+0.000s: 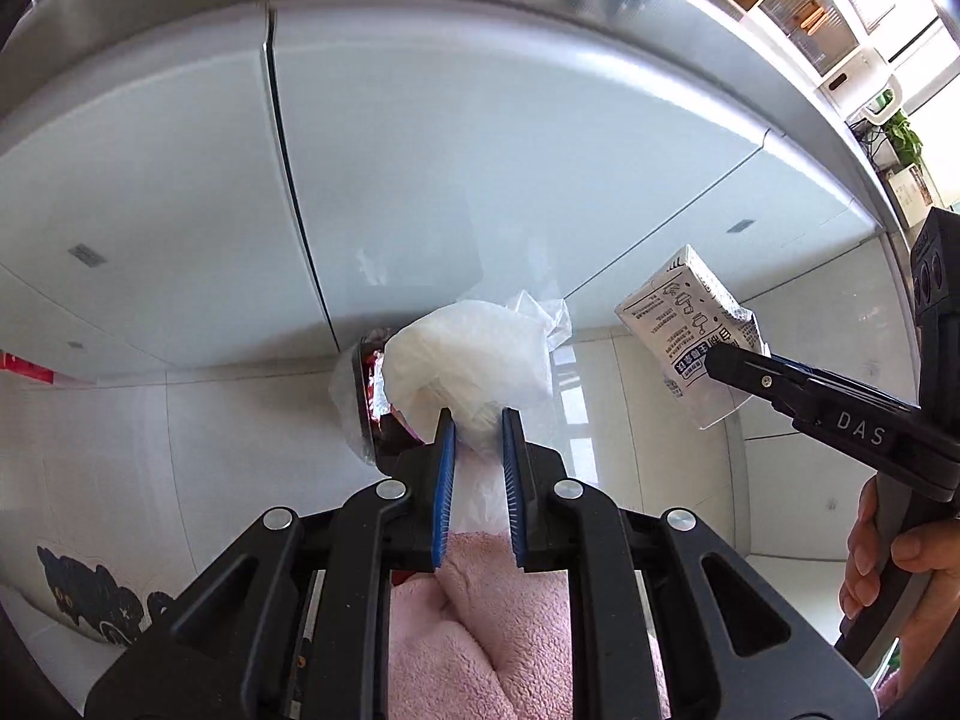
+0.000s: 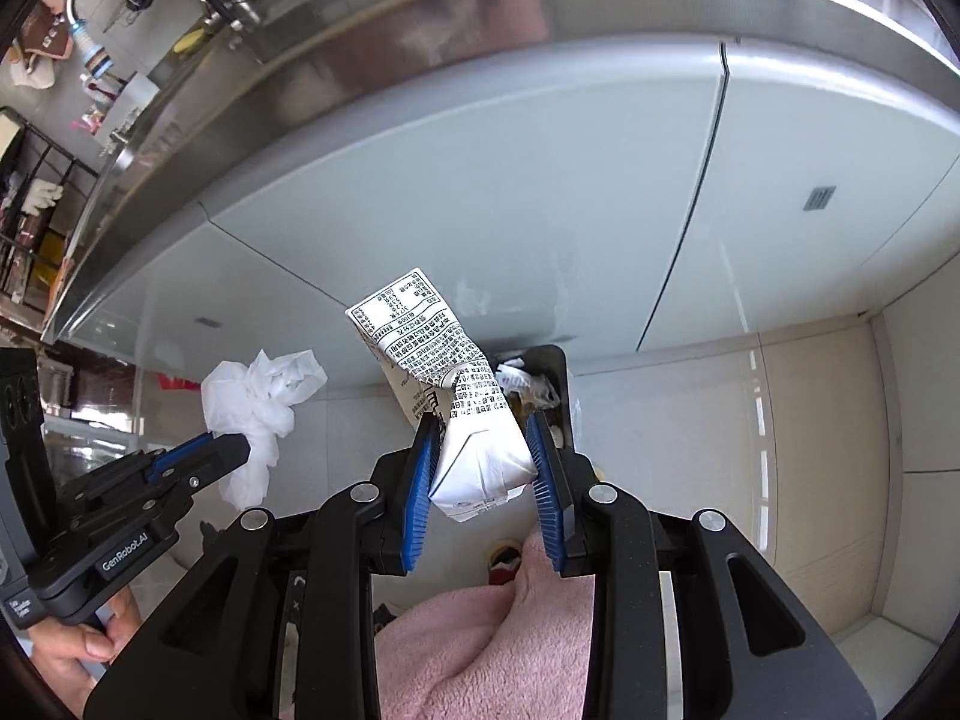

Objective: Collect trash
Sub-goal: 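Carry the white plastic bag and milk carton down over the bin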

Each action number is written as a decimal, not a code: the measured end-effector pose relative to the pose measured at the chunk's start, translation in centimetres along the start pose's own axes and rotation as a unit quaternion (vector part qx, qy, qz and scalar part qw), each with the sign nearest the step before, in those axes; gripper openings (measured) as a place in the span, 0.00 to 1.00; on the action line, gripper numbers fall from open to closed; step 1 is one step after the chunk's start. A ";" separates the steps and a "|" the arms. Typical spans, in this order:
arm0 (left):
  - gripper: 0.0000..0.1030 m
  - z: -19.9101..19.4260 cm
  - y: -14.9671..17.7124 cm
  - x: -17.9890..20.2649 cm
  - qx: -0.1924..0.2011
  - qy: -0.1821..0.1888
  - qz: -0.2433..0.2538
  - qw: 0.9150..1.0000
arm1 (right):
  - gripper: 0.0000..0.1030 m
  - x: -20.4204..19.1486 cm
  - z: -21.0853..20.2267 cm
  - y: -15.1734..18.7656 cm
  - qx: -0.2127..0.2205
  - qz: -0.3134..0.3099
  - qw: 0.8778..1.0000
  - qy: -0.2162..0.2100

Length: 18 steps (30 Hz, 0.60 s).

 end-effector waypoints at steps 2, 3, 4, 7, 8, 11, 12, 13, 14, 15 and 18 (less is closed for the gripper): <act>0.14 2.3 0.3 -0.4 -0.010 -0.001 -0.001 1.000 | 0.30 0.6 2.3 0.3 -0.016 0.008 1.000 0.010; 0.13 3.5 0.4 -0.6 -0.015 -0.001 -0.003 1.000 | 0.30 1.0 3.5 0.4 -0.024 0.012 1.000 0.014; 0.14 4.5 0.5 -0.8 -0.020 -0.002 -0.005 1.000 | 0.30 1.3 4.7 0.4 -0.031 0.016 0.999 0.019; 0.13 8.0 0.6 -1.5 -0.039 -0.005 -0.010 0.999 | 0.30 2.1 8.3 0.4 -0.053 0.031 0.998 0.025; 0.13 9.2 0.6 -1.7 -0.046 -0.006 -0.012 0.999 | 0.30 2.4 9.5 0.4 -0.060 0.036 0.997 0.028; 0.13 12.3 0.7 -2.1 -0.064 -0.008 -0.017 0.998 | 0.30 3.1 12.8 0.4 -0.079 0.055 0.995 0.037; 0.13 13.2 0.7 -2.3 -0.069 -0.008 -0.020 0.997 | 0.30 3.3 13.8 0.4 -0.085 0.060 0.994 0.042; 0.13 14.0 0.7 -2.5 -0.074 -0.010 -0.021 0.997 | 0.30 3.5 14.8 0.3 -0.091 0.066 0.993 0.044; 0.13 14.9 0.7 -2.7 -0.079 -0.013 -0.021 0.997 | 0.30 3.6 15.7 0.2 -0.096 0.070 0.992 0.048; 0.13 15.5 0.8 -2.9 -0.083 -0.015 -0.023 0.996 | 0.30 3.8 16.6 0.1 -0.101 0.073 0.991 0.051; 0.13 16.9 0.5 -3.1 -0.092 -0.014 -0.027 0.995 | 0.30 4.1 18.7 -0.1 -0.113 0.082 0.989 0.053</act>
Point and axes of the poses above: each gripper's, at about its wrist camera, not at the fingertips, and z roughly the way its jaws point, x to its right, y to its underside, the point moved 6 cm from there along z, roughly the way its jaws point, and after that the axes turned 4 degrees about -y, right-handed, at the moved point
